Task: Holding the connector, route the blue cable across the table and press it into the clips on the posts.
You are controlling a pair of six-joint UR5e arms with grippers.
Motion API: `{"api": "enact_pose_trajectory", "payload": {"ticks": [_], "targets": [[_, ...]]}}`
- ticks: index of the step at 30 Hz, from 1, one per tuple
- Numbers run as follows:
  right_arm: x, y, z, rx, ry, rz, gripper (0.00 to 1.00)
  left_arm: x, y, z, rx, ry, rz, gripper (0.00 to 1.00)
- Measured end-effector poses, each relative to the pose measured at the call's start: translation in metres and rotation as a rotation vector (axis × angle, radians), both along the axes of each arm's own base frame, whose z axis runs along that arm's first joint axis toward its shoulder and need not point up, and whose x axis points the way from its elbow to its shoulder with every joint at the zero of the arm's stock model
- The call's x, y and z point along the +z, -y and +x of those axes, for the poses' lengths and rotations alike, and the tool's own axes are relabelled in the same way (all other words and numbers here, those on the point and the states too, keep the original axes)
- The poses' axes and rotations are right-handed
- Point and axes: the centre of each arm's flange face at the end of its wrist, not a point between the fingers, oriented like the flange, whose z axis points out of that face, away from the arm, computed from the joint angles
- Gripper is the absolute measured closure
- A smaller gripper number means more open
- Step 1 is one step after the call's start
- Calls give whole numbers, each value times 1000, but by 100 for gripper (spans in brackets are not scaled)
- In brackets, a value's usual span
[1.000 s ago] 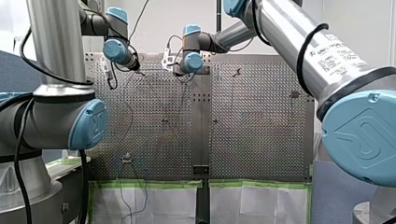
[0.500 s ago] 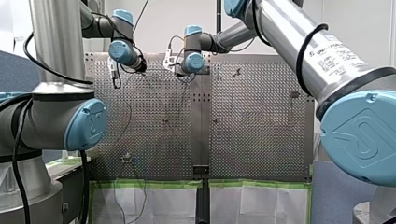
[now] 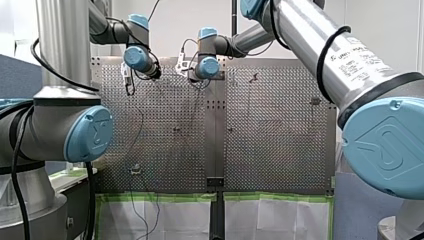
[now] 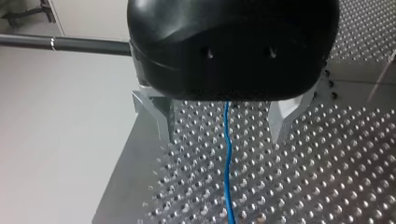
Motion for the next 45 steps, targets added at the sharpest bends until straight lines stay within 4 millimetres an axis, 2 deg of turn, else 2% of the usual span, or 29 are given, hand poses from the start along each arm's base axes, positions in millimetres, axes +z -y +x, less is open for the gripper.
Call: {"api": "enact_pose_trajectory", "payload": {"ticks": [13, 21, 31, 45], "targets": [[-4, 1, 2, 13, -15, -8, 100, 1, -8, 2, 92, 5, -15, 0], [-12, -1, 9, 27, -23, -6, 100, 1, -5, 2, 68, 8, -14, 0], [-6, -2, 11, 30, -16, -14, 100, 1, 3, 4, 16, 19, -7, 0], [-2, -2, 12, 31, -11, -18, 100, -6, 9, 33, 31, 13, 13, 0]]}}
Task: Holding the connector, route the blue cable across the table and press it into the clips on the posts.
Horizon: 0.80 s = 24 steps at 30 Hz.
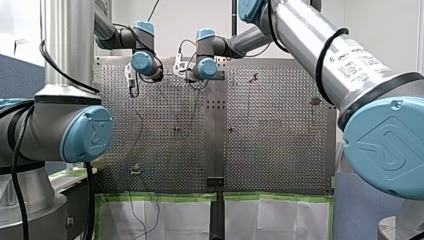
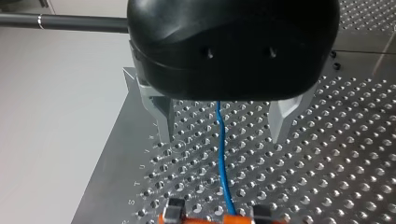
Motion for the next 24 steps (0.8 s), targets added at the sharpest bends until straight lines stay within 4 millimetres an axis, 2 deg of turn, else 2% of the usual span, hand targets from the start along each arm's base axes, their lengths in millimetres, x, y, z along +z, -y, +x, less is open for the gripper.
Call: {"api": "enact_pose_trajectory", "payload": {"ticks": [9, 18, 20, 21, 23, 24], "targets": [[1, 0, 0, 0, 1, -1, 100, -6, 8, 16, -6, 7, -4, 0], [1, 1, -1, -1, 1, 0, 100, -4, 8, 22, 9, 41, -11, 0], [1, 2, -1, -2, 1, -1, 100, -4, 9, 22, 7, 43, -11, 14], [1, 2, -1, -2, 1, -1, 100, -3, 9, 22, 5, 45, -13, 14], [1, 3, -1, -3, 1, -1, 100, -3, 9, 22, 2, 45, -18, 43], [1, 3, -1, -3, 0, 0, 100, -3, 10, 22, 1, 46, -22, 43]]}}
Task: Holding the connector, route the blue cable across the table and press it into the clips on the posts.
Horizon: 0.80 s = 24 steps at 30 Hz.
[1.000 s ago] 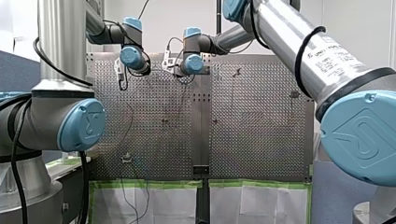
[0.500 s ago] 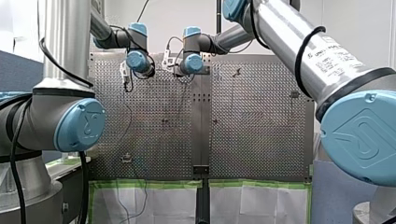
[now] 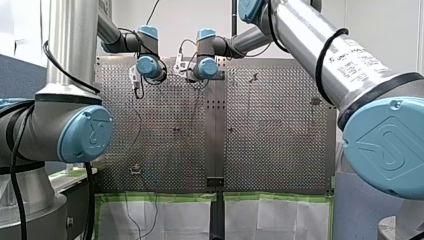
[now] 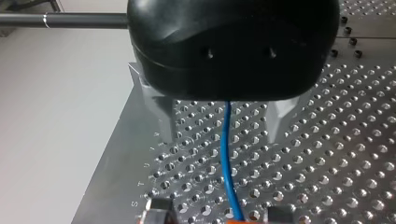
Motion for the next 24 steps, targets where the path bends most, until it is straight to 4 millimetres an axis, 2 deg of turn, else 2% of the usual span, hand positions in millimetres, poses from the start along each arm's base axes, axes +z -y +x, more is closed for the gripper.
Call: {"api": "enact_pose_trajectory", "payload": {"ticks": [1, 2, 3, 5, 6, 7, 20, 24], "targets": [[0, 0, 0, 0, 0, 0, 100, 0, 0, 0, 0, 0, -3, 53], [0, 0, 0, 0, -1, 0, 100, 0, 0, 0, -1, 0, -6, 69], [0, 0, 0, 0, -1, 1, 100, 0, 0, 0, -2, 1, -11, 69], [0, 0, 0, 0, -1, 1, 100, 0, 0, 0, -3, 1, -19, 93], [0, 0, 0, 0, 0, 1, 100, 0, 0, 0, -3, 0, -21, 93], [0, 0, 0, 0, 0, 1, 100, 0, 0, 0, -2, 0, -23, 100], [0, -3, 1, 4, -2, 3, 100, -5, -3, -5, 34, -40, -25, 100], [-1, -3, 1, 4, -3, 7, 100, -15, -4, -12, 62, -83, -15, 100]]}}
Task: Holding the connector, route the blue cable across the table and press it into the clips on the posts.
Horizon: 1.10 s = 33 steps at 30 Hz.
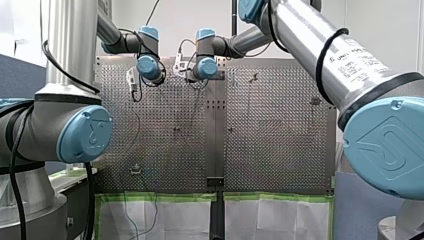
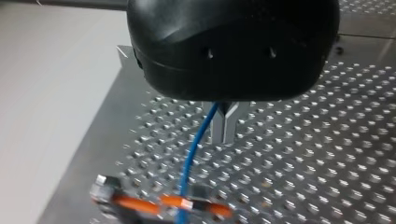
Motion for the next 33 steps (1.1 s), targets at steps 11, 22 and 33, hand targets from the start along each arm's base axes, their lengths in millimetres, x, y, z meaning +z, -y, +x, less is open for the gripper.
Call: {"api": "enact_pose_trajectory", "payload": {"ticks": [11, 22, 33], "targets": [[-14, -4, -1, 0, -25, 24, 100, -42, 1, -18, 0, -51, 15, 100], [-52, -13, -5, 4, -85, 70, 100, -80, 1, -32, -6, -55, -23, 100], [-93, -19, -16, -2, -149, 116, 100, -149, -3, -40, -1, -133, -35, 100]]}}
